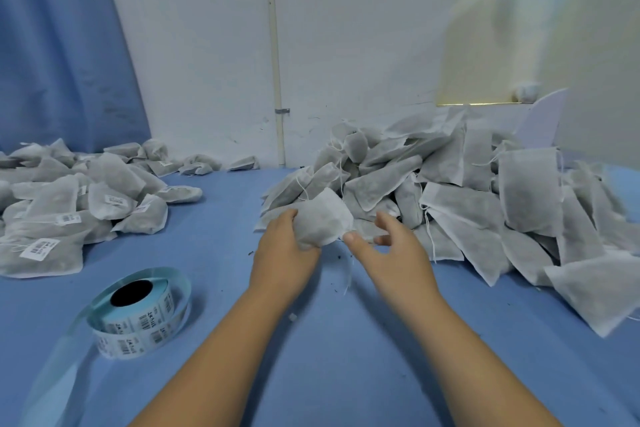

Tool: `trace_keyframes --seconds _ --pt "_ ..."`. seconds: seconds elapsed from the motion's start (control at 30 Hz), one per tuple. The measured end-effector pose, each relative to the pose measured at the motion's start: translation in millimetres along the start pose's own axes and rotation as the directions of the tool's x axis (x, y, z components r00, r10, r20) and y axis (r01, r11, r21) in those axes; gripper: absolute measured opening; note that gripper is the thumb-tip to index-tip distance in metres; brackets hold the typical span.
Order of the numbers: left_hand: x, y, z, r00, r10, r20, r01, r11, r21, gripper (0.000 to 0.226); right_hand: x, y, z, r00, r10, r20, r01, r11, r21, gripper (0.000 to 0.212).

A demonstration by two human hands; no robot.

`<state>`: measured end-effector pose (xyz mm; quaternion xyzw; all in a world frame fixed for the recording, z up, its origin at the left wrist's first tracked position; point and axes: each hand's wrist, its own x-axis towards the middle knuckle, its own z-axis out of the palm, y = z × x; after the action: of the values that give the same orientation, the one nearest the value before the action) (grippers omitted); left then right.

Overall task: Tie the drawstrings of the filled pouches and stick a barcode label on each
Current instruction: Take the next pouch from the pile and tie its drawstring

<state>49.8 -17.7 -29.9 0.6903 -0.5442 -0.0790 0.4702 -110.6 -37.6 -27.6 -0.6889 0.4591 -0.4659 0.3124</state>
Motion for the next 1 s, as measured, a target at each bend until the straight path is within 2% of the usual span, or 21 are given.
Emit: trace_keyframes --seconds 0.07,0.13,0.2,0.27,0.37,0.43,0.53,0.63,0.77,0.87,1.0 --pt "-9 4 4 1.0 0.008 -0.004 -0.008 0.999 -0.031 0.05 2 0 -3 0.994 -0.056 0.09 0.063 0.994 -0.088 0.04" --pt "-15 4 8 0.999 0.029 -0.02 -0.03 0.998 -0.052 0.05 3 2 -6 0.985 -0.101 0.138 0.121 0.982 -0.143 0.025" --pt "-20 4 11 0.996 0.082 -0.018 -0.083 0.995 -0.057 0.043 2 8 -6 0.987 -0.129 0.092 0.143 0.977 -0.157 0.029" --pt "-23 2 16 0.994 0.111 0.027 -0.111 0.994 0.0 0.047 -1 15 -7 0.994 -0.096 0.05 0.101 0.988 -0.113 0.033" --pt "-26 -3 18 0.995 0.087 0.054 -0.094 0.987 0.131 0.056 -6 16 -9 0.985 -0.031 0.171 0.043 0.997 -0.065 0.034" --pt "-24 -2 15 0.994 0.084 0.07 -0.094 0.984 0.151 0.059 -7 15 -11 0.971 -0.019 0.24 0.029 0.999 -0.038 0.034" --pt "-25 -1 12 0.961 0.124 0.246 -0.176 0.963 0.205 0.082 -10 12 -11 0.96 -0.021 0.279 0.035 0.998 -0.045 0.038" --pt "-31 4 16 0.907 0.192 0.375 -0.265 0.952 0.155 0.1 -12 8 -10 0.951 -0.04 0.305 0.055 0.998 -0.04 0.042" --pt "-36 11 21 0.928 0.25 0.275 -0.254 0.967 -0.02 0.092 -17 -1 -11 0.938 -0.096 0.334 0.088 0.995 0.038 0.048" --pt "-39 10 22 0.939 0.278 0.202 -0.283 0.959 -0.004 0.078 -22 -12 -15 0.931 -0.148 0.334 0.101 0.983 0.155 0.046" --pt "-39 9 17 0.963 0.249 0.104 -0.249 0.968 -0.021 0.06 -23 -17 -23 0.954 -0.076 0.292 -0.004 0.964 0.265 0.057"
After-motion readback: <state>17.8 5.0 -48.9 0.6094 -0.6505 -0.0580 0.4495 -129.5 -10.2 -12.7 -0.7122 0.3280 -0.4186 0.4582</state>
